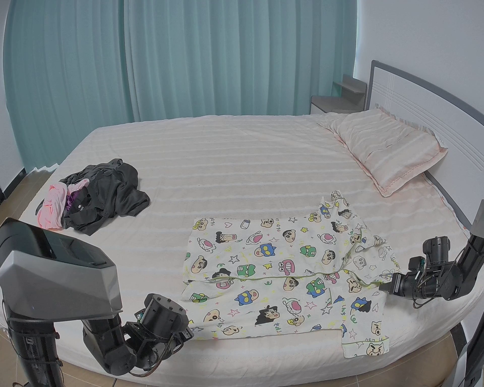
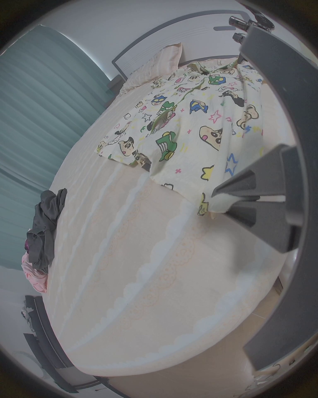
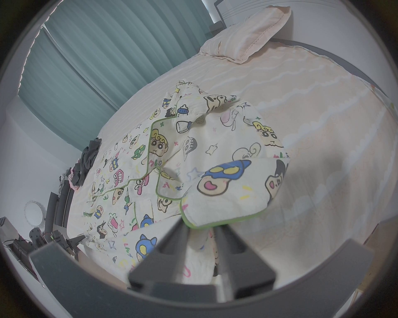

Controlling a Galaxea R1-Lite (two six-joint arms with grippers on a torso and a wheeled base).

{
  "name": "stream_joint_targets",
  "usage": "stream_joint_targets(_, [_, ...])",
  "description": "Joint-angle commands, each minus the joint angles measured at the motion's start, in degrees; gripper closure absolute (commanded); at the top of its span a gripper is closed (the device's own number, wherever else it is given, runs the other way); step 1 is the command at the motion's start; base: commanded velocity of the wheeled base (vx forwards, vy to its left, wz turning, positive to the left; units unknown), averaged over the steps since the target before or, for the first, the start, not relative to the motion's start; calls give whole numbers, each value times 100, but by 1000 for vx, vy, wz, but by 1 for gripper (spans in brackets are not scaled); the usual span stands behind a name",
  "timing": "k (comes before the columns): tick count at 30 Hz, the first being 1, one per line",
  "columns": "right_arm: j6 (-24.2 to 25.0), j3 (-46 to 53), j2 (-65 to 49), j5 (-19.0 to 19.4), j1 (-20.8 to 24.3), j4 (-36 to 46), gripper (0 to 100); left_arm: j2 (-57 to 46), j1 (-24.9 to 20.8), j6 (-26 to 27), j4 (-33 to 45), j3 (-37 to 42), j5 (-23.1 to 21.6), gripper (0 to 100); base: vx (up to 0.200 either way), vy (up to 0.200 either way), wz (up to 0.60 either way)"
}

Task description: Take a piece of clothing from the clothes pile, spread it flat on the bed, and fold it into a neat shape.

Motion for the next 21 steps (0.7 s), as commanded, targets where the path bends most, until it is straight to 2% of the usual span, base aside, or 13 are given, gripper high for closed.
stream_joint_targets(1, [-25,2,103,-3,30,11,0,114,32,0,-18,-19,-2,100,0,0,0])
stream_joint_targets(7, [-95,125,-29,-30,-128,55,0,141,32,0,-18,-19,-10,100,0,0,0])
stream_joint_targets(8, [-297,310,-179,-39,-435,81,0,141,32,0,-18,-19,-10,100,0,0,0])
stream_joint_targets(11, [-482,503,-267,-30,-629,72,0,141,23,0,-27,-19,-10,100,0,0,0])
stream_joint_targets(12, [-658,705,-416,14,-840,55,0,141,23,0,-27,-19,-10,100,0,0,0])
stream_joint_targets(14, [-693,758,-486,23,-901,55,0,141,23,0,-27,-19,-10,100,0,0,0])
stream_joint_targets(16, [-702,872,-732,128,-1077,72,0,132,23,0,-27,-19,-10,100,0,0,0])
stream_joint_targets(17, [-710,1013,-935,304,-1156,90,0,123,23,0,-27,-10,-10,100,0,0,0])
stream_joint_targets(21, [-781,1409,-1049,489,-1086,81,0,123,14,-9,-27,-19,-10,100,0,0,0])
